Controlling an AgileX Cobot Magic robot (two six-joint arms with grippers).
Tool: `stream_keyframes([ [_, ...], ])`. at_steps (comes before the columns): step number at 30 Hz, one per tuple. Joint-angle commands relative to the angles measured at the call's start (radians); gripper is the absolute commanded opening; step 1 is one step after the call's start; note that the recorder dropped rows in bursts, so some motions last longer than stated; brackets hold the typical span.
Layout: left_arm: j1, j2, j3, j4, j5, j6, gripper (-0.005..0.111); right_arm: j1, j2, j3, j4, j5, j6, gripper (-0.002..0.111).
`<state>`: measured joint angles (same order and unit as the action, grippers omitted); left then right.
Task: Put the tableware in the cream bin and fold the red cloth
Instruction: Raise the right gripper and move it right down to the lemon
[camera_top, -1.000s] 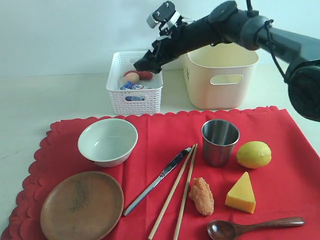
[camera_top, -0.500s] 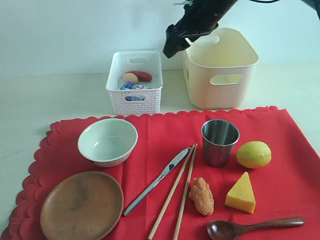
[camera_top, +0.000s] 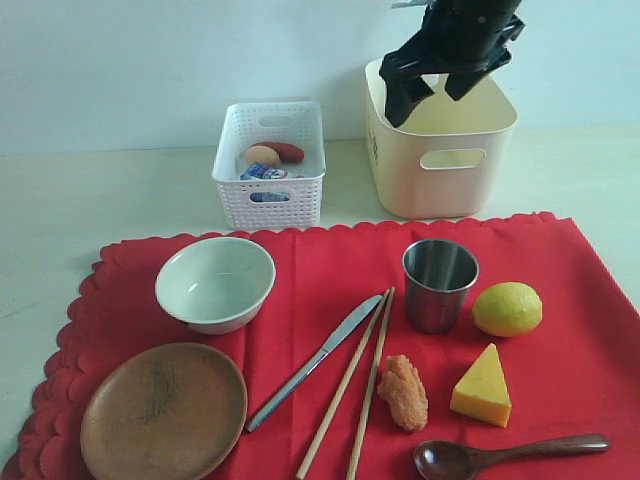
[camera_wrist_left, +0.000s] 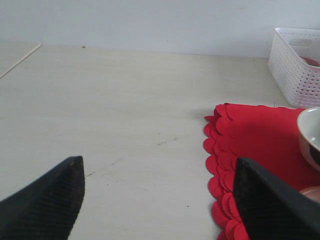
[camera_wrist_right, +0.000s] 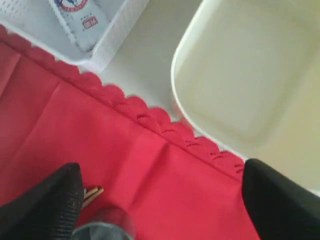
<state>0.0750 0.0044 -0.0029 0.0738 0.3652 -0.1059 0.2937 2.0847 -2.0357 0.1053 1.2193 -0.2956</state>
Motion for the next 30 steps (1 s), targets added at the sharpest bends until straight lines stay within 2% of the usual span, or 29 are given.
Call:
stream_keyframes([
  [1,-0.006,-0.004,0.003,0.001,-0.011,-0.002,0.078,-0.012,-0.130,0.164,-0.024,-0.018,-0.017,0.081],
  [10,-0.006,-0.004,0.003,0.001,-0.011,-0.002,0.078,-0.068,-0.398,0.525,-0.031,-0.154,-0.116,0.081],
  [19,-0.006,-0.004,0.003,0.001,-0.011,-0.002,0.078,-0.095,-0.622,0.770,0.035,-0.145,-0.350,0.081],
  [27,-0.006,-0.004,0.003,0.001,-0.011,-0.002,0.078,-0.095,-0.644,0.896,-0.040,-0.154,-0.405,0.081],
  [30,-0.006,-0.004,0.003,0.001,-0.011,-0.002,0.078,-0.095,-0.611,0.954,-0.121,-0.162,-0.503,0.081],
])
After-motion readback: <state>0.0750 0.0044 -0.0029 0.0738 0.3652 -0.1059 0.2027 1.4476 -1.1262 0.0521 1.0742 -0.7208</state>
